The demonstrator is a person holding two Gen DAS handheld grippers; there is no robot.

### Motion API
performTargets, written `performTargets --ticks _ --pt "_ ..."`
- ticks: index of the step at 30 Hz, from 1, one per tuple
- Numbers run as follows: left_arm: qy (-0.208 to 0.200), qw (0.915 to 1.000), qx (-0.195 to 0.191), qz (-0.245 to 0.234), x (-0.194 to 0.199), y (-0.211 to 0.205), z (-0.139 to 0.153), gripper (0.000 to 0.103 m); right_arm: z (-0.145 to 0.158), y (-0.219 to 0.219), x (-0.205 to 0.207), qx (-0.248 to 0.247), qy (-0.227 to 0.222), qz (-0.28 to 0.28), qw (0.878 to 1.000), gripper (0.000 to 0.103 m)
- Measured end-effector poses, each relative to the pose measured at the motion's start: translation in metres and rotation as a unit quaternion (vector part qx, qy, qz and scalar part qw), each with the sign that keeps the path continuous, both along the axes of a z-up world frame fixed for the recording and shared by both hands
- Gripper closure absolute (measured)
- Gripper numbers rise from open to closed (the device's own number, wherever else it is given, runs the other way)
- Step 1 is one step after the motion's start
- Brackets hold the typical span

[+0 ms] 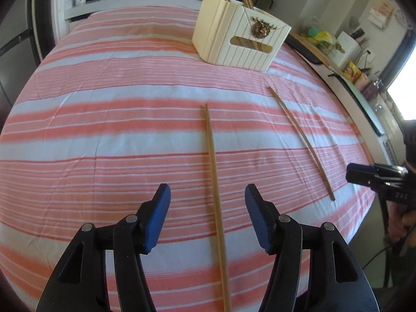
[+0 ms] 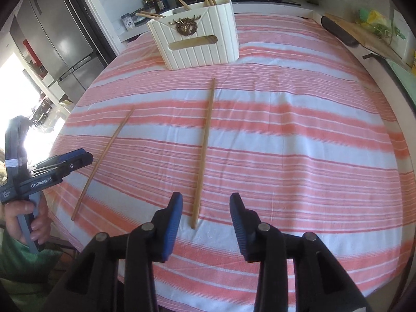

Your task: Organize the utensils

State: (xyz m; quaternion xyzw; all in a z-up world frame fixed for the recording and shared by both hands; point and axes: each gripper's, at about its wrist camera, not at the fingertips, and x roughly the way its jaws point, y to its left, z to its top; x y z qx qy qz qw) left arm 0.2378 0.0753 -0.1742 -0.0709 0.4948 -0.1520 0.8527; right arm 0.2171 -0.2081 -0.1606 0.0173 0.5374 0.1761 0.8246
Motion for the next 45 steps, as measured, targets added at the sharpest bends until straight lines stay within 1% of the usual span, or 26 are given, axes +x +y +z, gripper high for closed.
performTargets --ticks 3,5,7,10,11,13,14,15,16,17,18,19,22,24,27,31,33,37,41,45 --pt "0.004 0.9991 0.037 -0.020 0.013 -0.010 0.000 0.042 0.000 0.008 0.023 0.005 0.029 0.018 0.999 0.065" --pt "0.007 0.9977 0.061 -0.028 0.022 -0.014 -0.002 0.042 0.000 0.017 0.036 -0.017 0.026 0.028 0.999 0.065" --pt "0.014 0.9966 0.073 -0.034 0.032 -0.016 -0.006 0.042 -0.003 0.027 0.050 -0.044 0.020 0.038 0.998 0.065" --pt "0.030 0.9949 0.088 -0.041 0.046 -0.022 -0.015 0.045 -0.016 0.043 0.075 -0.072 0.024 0.050 0.996 0.065" --pt "0.027 0.9941 0.097 -0.041 0.049 -0.025 -0.016 0.046 -0.021 0.046 0.084 -0.079 0.025 0.049 0.995 0.065" --pt "0.024 0.9918 0.117 -0.043 0.057 -0.031 -0.016 0.050 -0.031 0.055 0.101 -0.088 0.029 0.047 0.995 0.065" --pt "0.024 0.9911 0.123 -0.044 0.061 -0.033 -0.016 0.057 -0.036 0.058 0.110 -0.087 0.032 0.043 0.995 0.065" --pt "0.024 0.9910 0.124 -0.045 0.065 -0.035 -0.016 0.066 -0.035 0.061 0.118 -0.085 0.017 0.037 0.996 0.064" --pt "0.023 0.9913 0.121 -0.046 0.070 -0.037 -0.016 0.073 -0.036 0.066 0.126 -0.090 0.013 0.038 0.995 0.066" --pt "0.021 0.9917 0.118 -0.047 0.073 -0.038 -0.015 0.087 -0.036 0.070 0.133 -0.099 0.007 0.038 0.994 0.070" --pt "0.020 0.9920 0.116 -0.046 0.076 -0.038 -0.015 0.095 -0.037 0.073 0.140 -0.107 0.002 0.033 0.994 0.093" --pt "0.018 0.9927 0.111 -0.043 0.078 -0.037 -0.014 0.096 -0.037 0.074 0.147 -0.107 0.004 0.028 0.994 0.097" --pt "0.010 0.9949 0.093 -0.037 0.079 -0.034 -0.009 0.098 -0.030 0.067 0.155 -0.073 0.018 0.011 0.997 0.097" --pt "-0.016 0.9960 0.082 -0.032 0.071 -0.030 0.006 0.099 -0.011 0.059 0.151 -0.048 -0.002 0.007 0.999 0.097" --pt "-0.054 0.9965 0.060 -0.022 0.055 -0.023 0.035 0.099 0.026 0.048 0.132 -0.015 -0.039 0.006 0.999 0.097" --pt "-0.107 0.9934 0.036 -0.017 0.030 -0.017 0.077 0.098 0.073 0.037 0.100 0.016 -0.084 0.015 0.996 0.097" --pt "-0.130 0.9912 0.020 -0.016 0.022 -0.012 0.093 0.098 0.091 0.035 0.080 0.025 -0.106 0.019 0.994 0.097" --pt "-0.170 0.9854 -0.002 -0.010 0.002 -0.010 0.116 0.098 0.115 0.028 0.044 0.039 -0.153 0.021 0.987 0.097" --pt "-0.197 0.9803 -0.012 -0.006 -0.010 -0.012 0.128 0.098 0.130 0.023 0.028 0.040 -0.203 0.012 0.978 0.097" --pt "-0.209 0.9778 -0.016 -0.001 -0.010 -0.010 0.137 0.099 0.141 0.014 0.021 0.054 -0.235 0.002 0.971 0.097"
